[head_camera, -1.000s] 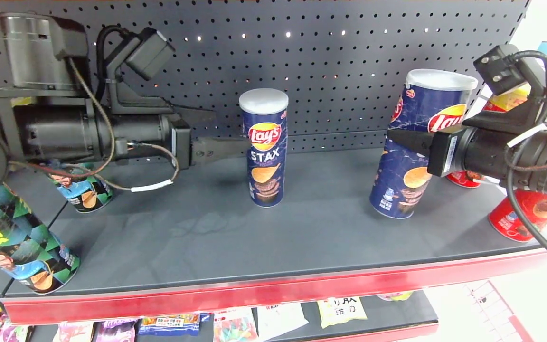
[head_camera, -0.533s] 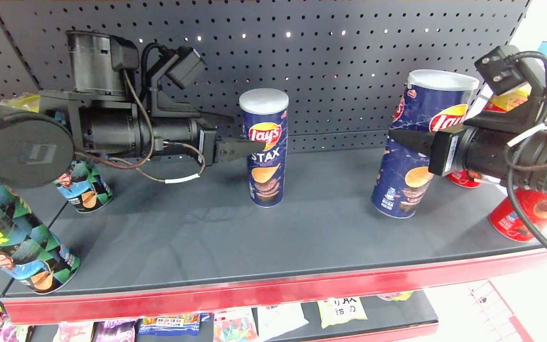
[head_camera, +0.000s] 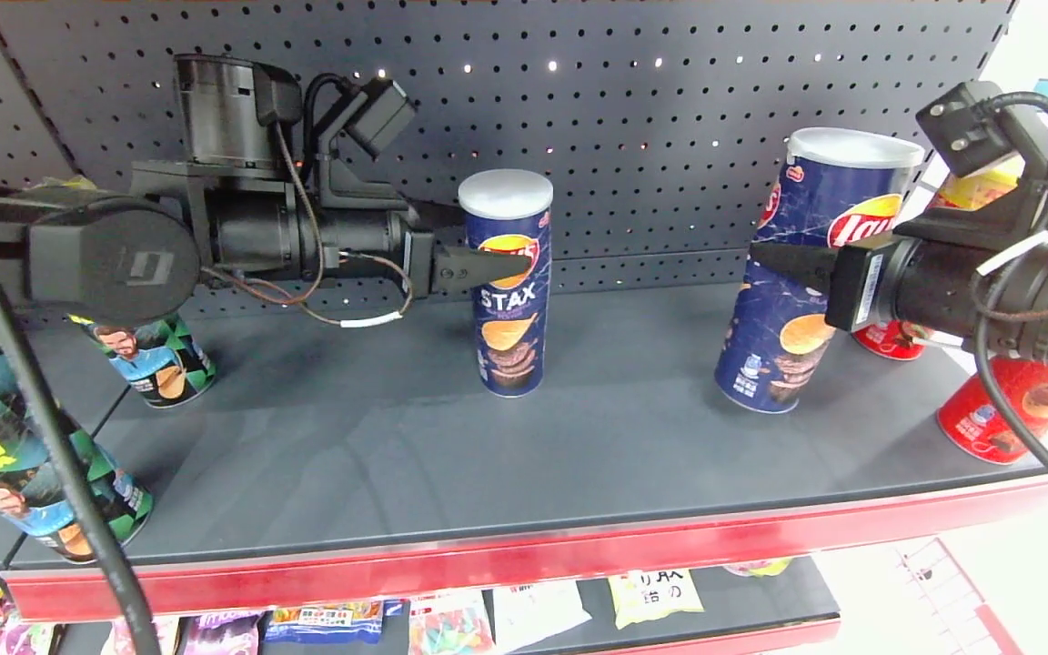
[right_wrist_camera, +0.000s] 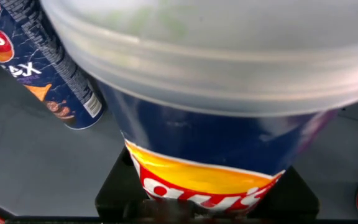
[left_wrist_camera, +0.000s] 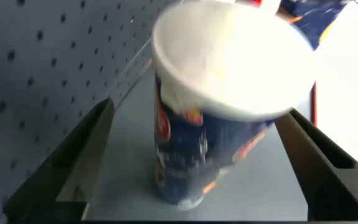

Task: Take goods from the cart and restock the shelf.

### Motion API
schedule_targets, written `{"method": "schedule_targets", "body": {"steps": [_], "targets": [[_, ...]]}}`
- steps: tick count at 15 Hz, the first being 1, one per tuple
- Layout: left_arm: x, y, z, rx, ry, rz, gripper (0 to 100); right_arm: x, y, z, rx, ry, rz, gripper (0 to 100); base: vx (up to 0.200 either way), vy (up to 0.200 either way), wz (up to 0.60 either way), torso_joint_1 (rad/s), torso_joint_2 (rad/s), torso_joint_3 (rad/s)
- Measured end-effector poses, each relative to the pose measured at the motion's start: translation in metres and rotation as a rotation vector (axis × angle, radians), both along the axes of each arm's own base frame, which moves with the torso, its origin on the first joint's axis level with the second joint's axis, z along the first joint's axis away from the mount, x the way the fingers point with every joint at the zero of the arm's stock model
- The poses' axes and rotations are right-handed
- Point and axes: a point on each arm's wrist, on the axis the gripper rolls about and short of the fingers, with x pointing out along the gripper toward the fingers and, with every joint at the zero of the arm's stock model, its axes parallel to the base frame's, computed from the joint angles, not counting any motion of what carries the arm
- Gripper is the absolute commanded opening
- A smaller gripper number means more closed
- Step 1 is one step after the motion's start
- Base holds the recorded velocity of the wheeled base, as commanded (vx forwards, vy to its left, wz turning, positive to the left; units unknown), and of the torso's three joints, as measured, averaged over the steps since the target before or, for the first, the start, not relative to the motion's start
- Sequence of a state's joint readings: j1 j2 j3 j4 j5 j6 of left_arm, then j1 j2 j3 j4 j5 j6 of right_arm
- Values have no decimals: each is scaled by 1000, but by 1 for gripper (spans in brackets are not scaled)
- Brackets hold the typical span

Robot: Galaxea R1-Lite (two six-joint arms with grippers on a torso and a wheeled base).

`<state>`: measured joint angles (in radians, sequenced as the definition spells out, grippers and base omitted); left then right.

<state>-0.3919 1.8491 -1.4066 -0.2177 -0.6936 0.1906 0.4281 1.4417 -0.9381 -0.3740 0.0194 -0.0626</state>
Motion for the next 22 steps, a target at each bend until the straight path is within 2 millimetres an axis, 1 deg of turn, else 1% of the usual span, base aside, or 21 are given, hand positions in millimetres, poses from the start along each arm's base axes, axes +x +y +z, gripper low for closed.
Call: {"method": "schedule_targets", "body": {"steps": [4, 6, 7, 11, 15, 17, 20, 22], "targets": [[9, -5, -3, -14, 4, -61, 100, 1, -2, 1, 1, -2, -10, 0, 0, 0, 0, 0, 0, 0], [14, -7, -6, -12, 9, -64, 100, 1, -3, 1, 1, -3, -13, 0, 0, 0, 0, 0, 0, 0], [16, -8, -8, -11, 13, -64, 0, 1, -3, 1, 1, -2, -12, 0, 0, 0, 0, 0, 0, 0], [24, -13, -12, -12, 19, -72, 0, 2, -3, 1, 2, -2, -14, 0, 0, 0, 0, 0, 0, 0], [22, -15, -13, -12, 26, -77, 0, 2, -3, 2, 21, 2, -16, 0, 0, 0, 0, 0, 0, 0], [11, -21, -12, -14, 45, -98, 0, 3, -3, 3, 22, 0, -16, 0, 0, 0, 0, 0, 0, 0], [-15, -30, -9, -10, 65, -133, 0, 4, -2, 3, 21, 1, -15, 0, 0, 0, 0, 0, 0, 0], [-28, -32, -8, -3, 65, -127, 0, 4, -2, 3, 21, 0, -15, 0, 0, 0, 0, 0, 0, 0]]}}
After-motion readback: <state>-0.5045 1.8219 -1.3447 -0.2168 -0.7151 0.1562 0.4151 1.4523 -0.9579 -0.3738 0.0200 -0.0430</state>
